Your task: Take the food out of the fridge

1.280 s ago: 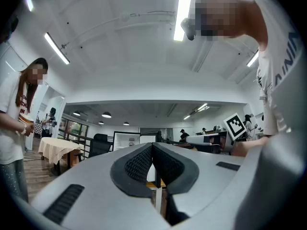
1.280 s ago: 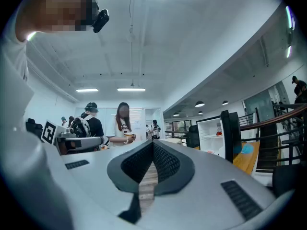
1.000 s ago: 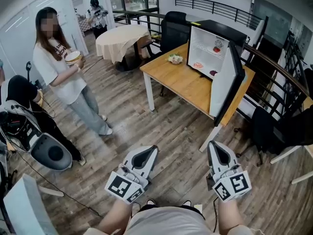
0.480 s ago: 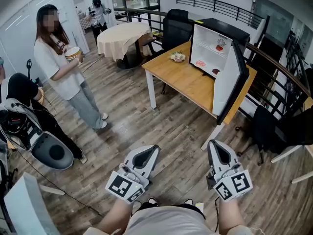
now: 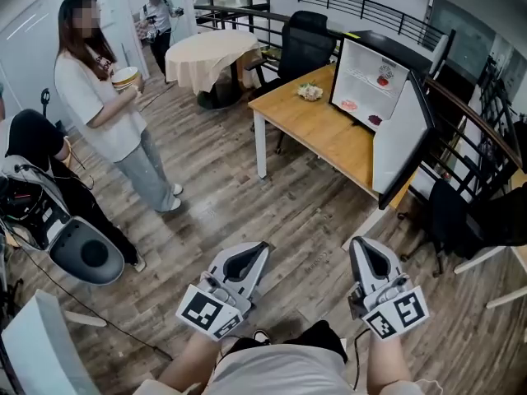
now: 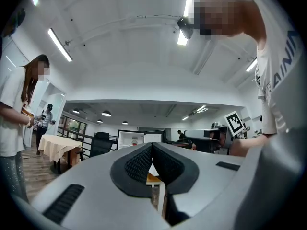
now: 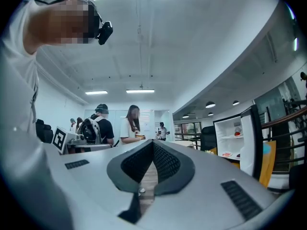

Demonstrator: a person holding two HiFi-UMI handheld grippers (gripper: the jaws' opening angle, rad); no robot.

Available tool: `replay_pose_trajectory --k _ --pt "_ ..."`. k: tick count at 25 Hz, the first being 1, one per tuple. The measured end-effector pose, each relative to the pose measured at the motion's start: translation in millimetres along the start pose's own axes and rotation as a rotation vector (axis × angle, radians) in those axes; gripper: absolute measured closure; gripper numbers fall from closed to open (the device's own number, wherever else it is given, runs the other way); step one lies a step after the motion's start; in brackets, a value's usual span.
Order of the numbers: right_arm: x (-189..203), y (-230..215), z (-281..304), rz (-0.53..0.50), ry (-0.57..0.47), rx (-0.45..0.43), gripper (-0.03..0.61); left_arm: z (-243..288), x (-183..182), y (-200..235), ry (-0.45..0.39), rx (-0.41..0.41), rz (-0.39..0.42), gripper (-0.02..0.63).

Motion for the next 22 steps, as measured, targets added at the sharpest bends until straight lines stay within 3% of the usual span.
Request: replay_pose_trajectory --k 10,17,22 --pt "11.2 -13.1 55.2 0.032 0.039 0.058 0.558 10.9 11.9 55.1 -0.001 -0.006 -0.017 0.604" --pt "13.0 -57.1 110.2 0.025 0.034 0.052 0.558 58.7 13.4 96.7 0.021 -0.022 -0.001 0.604" --pt "8.8 -112.5 146.0 0.041 0.043 0.063 0.558 118.3 6.3 123.7 0.038 -0.030 0.009 0.604"
Point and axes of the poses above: the fingertips, and each gripper's own axes: z forward along the fingers, y to its left, x out of its underside, the point moved 3 cm from there along -z, backward along the fingers, and after that the axes turned 11 degrees about y, right-handed, at the moved point
